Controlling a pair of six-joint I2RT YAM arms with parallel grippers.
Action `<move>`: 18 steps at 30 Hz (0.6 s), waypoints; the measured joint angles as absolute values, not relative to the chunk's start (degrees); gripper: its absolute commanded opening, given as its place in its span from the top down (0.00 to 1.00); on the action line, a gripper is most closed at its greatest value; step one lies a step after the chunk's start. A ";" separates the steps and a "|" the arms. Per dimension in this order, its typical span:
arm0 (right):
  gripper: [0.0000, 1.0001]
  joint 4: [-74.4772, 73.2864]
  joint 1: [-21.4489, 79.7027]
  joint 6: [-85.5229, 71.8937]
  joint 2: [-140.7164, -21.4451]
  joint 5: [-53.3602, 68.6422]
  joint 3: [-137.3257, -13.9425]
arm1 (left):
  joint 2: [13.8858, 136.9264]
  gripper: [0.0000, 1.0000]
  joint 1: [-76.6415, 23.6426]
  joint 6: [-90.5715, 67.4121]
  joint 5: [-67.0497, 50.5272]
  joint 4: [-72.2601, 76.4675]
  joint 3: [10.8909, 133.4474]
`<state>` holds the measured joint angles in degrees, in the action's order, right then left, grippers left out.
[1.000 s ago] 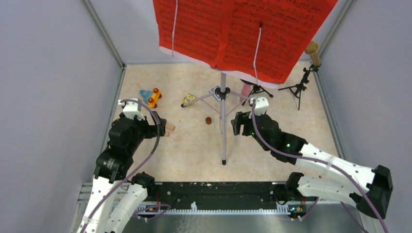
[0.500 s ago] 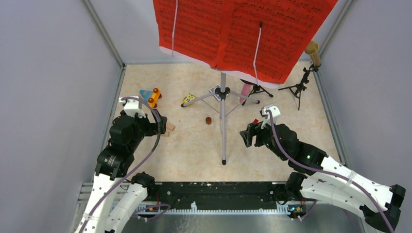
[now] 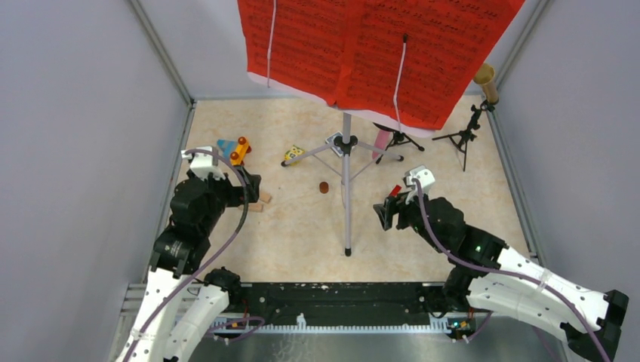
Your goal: Pack up the instrument practice props
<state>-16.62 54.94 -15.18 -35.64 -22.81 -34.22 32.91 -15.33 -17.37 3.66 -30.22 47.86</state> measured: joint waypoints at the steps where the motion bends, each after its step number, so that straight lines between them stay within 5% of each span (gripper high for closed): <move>1: 0.28 -15.92 54.94 -14.74 -35.64 -22.83 -33.82 | 32.91 0.01 -15.33 -17.65 3.68 -30.00 47.55; 18: 0.28 -9.74 54.94 -12.40 -35.79 -22.83 -31.46 | 36.01 0.01 -15.33 -18.31 3.90 -29.95 46.70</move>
<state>-9.74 54.94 -12.40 -35.79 -22.83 -31.46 36.01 -15.33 -18.31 3.90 -29.95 46.70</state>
